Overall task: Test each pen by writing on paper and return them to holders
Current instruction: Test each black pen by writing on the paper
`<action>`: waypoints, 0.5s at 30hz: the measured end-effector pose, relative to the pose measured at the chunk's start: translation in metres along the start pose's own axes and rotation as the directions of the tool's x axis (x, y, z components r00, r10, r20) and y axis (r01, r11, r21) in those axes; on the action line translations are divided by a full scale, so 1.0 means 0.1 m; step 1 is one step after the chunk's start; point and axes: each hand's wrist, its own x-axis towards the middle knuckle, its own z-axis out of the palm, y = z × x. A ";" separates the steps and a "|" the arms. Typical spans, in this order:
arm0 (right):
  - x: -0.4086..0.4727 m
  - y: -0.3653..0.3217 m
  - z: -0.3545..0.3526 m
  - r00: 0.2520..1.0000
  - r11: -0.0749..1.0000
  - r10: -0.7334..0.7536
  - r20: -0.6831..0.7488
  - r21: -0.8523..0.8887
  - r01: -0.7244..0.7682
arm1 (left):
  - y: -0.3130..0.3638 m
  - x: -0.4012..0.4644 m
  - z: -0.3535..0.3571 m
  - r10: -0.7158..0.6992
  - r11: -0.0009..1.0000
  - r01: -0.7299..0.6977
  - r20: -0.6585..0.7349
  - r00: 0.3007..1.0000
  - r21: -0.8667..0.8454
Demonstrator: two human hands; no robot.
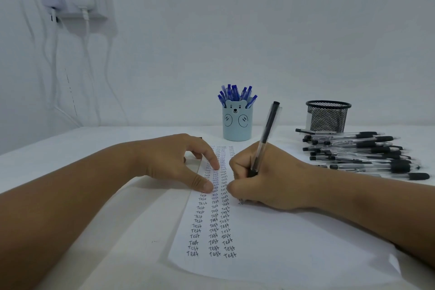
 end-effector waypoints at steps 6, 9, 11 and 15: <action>0.01 0.03 0.00 1.000 1.000 -0.018 -0.020 -0.009 0.018 | -0.01 -0.01 0.00 -0.002 1.000 0.002 0.002 1.000 0.009; 0.01 0.01 0.00 0.999 0.999 -0.029 -0.016 -0.028 0.029 | -0.02 0.00 0.00 -0.005 1.000 0.005 0.003 1.000 0.014; 0.00 0.01 0.00 1.000 0.999 -0.025 -0.012 -0.029 0.025 | -0.03 0.00 0.00 -0.011 1.000 0.011 0.005 1.000 0.022; 0.00 0.01 -0.01 1.000 1.000 -0.009 0.005 -0.021 0.009 | -0.01 0.00 0.00 -0.001 1.000 0.001 0.005 1.000 0.011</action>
